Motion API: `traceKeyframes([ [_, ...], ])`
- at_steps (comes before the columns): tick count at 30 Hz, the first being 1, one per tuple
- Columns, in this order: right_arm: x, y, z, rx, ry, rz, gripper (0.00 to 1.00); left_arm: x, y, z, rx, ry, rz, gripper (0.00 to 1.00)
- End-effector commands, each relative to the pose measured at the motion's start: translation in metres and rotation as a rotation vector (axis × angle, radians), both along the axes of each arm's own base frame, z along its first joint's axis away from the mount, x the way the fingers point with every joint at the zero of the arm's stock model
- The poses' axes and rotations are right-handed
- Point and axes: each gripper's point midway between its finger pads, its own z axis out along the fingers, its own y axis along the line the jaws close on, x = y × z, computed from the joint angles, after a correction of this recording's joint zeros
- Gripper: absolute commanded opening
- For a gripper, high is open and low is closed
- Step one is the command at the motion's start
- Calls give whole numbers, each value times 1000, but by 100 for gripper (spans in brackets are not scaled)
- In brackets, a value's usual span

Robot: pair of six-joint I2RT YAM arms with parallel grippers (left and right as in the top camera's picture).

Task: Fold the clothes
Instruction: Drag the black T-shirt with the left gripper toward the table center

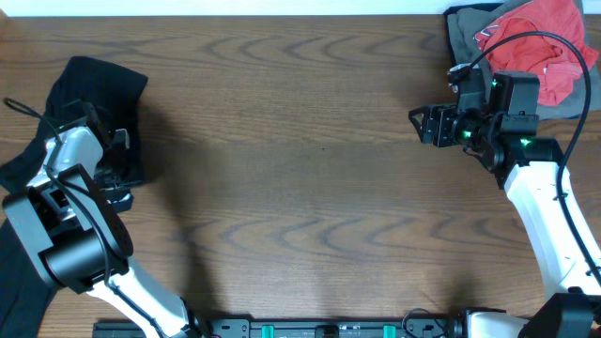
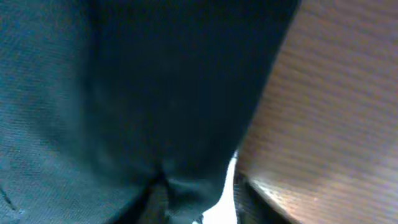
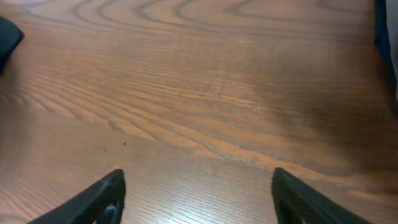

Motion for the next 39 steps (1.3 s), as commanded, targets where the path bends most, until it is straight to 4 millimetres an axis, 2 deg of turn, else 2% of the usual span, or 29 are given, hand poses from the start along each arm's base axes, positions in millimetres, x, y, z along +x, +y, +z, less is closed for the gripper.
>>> traceKeyframes([
  [1, 0, 8, 8, 17, -12, 13, 65, -5, -7, -16, -28, 44, -5, 6],
  [4, 1, 8, 9, 17, -17, 13, 61, 4, -24, -7, -68, 4, -26, 6],
  [9, 4, 7, 15, 25, -38, 1, 54, 36, -59, 38, -65, -134, -67, 6],
  [15, 5, 3, 36, 28, -94, -15, 50, 75, -131, 109, -132, -381, -165, 6],
  [19, 2, -3, 53, 32, -132, -37, 52, 91, -196, 135, -259, -489, -234, 6],
  [22, -3, -8, 62, 31, -149, -49, 52, 95, -251, 139, -365, -517, -331, 6],
  [28, -18, -22, 72, 27, -147, -88, 55, 98, -349, 125, -437, -544, -522, 6],
  [30, -22, -31, 75, 25, -145, -112, 55, 92, -384, 116, -469, -536, -571, 6],
  [34, -28, -49, 81, 21, -152, -164, 56, 76, -441, 100, -518, -524, -660, 6],
  [36, -29, -59, 84, 19, -162, -191, 56, 65, -467, 99, -540, -534, -716, 6],
  [39, -30, -68, 88, 16, -173, -215, 57, 52, -495, 104, -567, -558, -781, 7],
])
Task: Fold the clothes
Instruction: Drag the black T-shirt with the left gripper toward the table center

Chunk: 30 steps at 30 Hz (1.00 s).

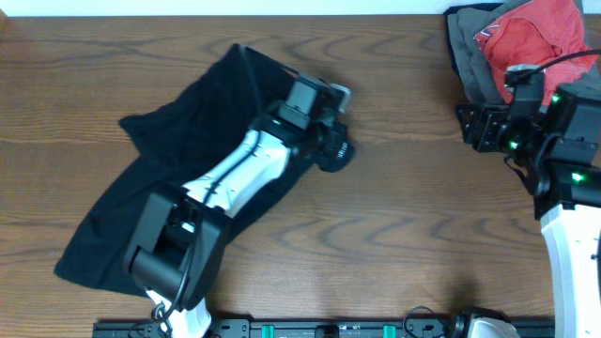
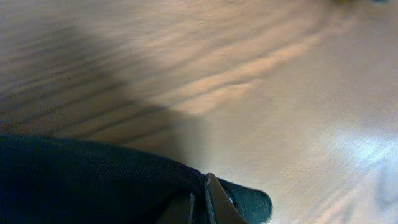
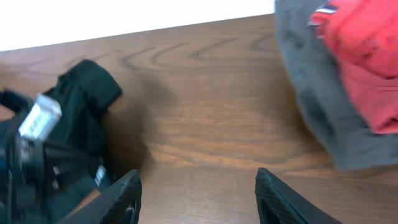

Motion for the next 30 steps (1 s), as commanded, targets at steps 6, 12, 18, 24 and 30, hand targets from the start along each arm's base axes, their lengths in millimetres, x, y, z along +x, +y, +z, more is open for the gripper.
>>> traceKeyframes([
  [6, 2, -18, 21, -5, -63, -51, 58, -36, -65, 22, -81, -54, -143, 8],
  [12, 4, -31, 26, -10, -85, -84, 62, -57, -99, 43, -177, -66, -249, 11],
  [18, 3, -42, 31, -28, -106, -101, 74, -46, -87, 72, -166, -98, -243, 72],
  [24, 3, -38, 32, -25, -109, -82, 77, 10, 6, 119, -112, -112, -48, 94],
  [30, 3, -22, 28, -15, -100, -18, 79, 69, 164, 101, 74, -112, 256, 95],
])
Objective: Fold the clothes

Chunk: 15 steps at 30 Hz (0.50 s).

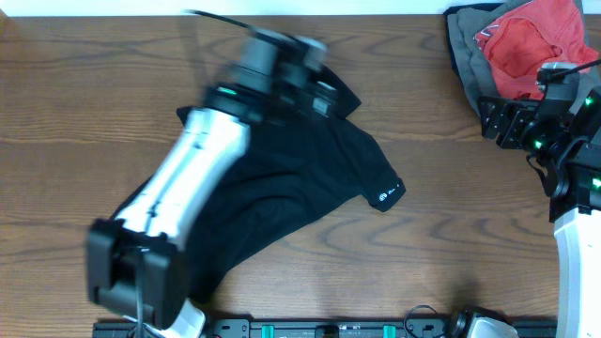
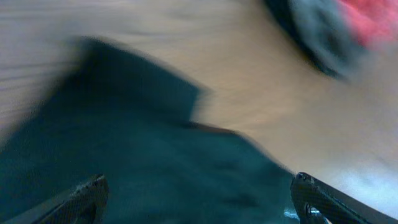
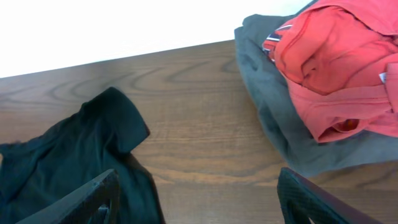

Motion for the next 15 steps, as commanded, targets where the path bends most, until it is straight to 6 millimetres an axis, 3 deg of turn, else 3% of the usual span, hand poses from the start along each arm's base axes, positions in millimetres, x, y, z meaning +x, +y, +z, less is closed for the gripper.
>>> traceKeyframes([
  [1, 0, 16, 13, -13, -33, 66, 80, 24, 86, -15, 151, -9, 144, 95],
  [4, 1, 31, 8, -22, -20, 114, 80, 34, 148, -33, 207, 20, 225, 95],
  [6, 3, 38, 4, -20, -12, 136, 80, 36, 171, -43, 224, 37, 251, 95],
  [15, 6, 58, -9, -21, 27, 191, 81, 35, 240, -105, 321, 188, 379, 95],
])
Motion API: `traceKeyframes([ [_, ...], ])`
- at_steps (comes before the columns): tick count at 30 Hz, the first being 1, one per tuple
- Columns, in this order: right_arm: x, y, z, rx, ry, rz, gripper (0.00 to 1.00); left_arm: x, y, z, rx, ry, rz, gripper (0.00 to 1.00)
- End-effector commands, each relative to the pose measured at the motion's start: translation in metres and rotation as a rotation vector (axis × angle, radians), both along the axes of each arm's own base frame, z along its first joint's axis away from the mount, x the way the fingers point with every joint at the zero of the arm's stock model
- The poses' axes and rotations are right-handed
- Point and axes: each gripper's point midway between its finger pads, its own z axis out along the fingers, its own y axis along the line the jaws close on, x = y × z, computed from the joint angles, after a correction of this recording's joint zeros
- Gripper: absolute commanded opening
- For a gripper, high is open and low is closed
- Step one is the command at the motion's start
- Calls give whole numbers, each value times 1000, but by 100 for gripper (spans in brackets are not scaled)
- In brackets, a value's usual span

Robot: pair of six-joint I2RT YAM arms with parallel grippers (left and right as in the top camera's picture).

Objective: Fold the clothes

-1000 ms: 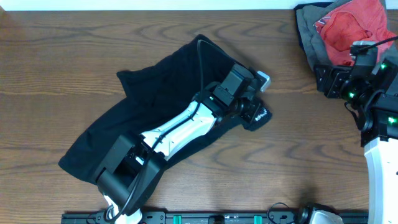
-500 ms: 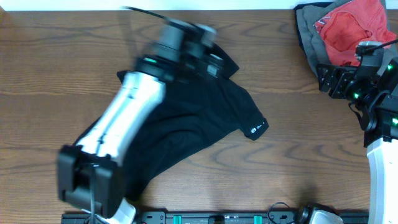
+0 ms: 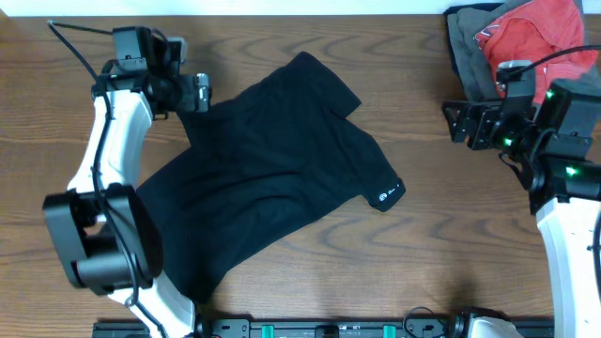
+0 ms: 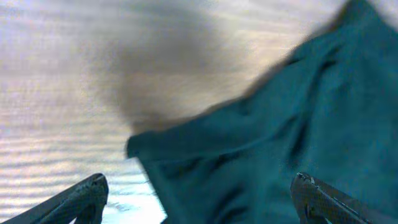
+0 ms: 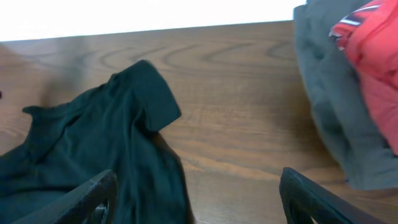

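A black T-shirt [image 3: 272,178] lies spread and rumpled across the middle of the wooden table [image 3: 451,244], one sleeve with a small white logo [image 3: 384,197] pointing right. My left gripper [image 3: 200,92] hovers open at the shirt's upper left edge, nothing between its fingers; its wrist view shows the dark cloth [image 4: 298,124] just below. My right gripper [image 3: 454,124] is open over bare wood right of the shirt, and its camera sees the shirt's sleeve [image 5: 152,93].
A pile of clothes sits at the back right corner: a red garment [image 3: 531,33] on a grey one [image 3: 467,42]. The grey cloth [image 5: 329,93] also shows in the right wrist view. The table's far edge meets a white wall.
My left gripper has moved from the shirt's top middle to its upper left edge, still open. The right gripper has shifted left, toward the shirt. The shirt lies as it did.
At first the black shirt was bunched at the table's left edge with my left gripper shut on it. Then the left gripper held it near the table's middle. Later it lay released and spread there, the gripper open above. Now the left gripper hovers at its upper left.
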Motion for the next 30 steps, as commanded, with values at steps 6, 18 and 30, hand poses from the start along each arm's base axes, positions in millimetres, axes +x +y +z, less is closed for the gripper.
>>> traceKeyframes([
  [6, 1, 7, 6, -14, -13, 33, 80, -12, 36, -66, 53, 159, 28, 95],
  [18, 1, 7, 6, -15, -12, 33, 71, 0, 36, -120, 69, 184, -45, 83],
  [30, 2, 7, 4, -26, -9, 25, 58, 16, 32, -117, 55, 114, -58, 6],
])
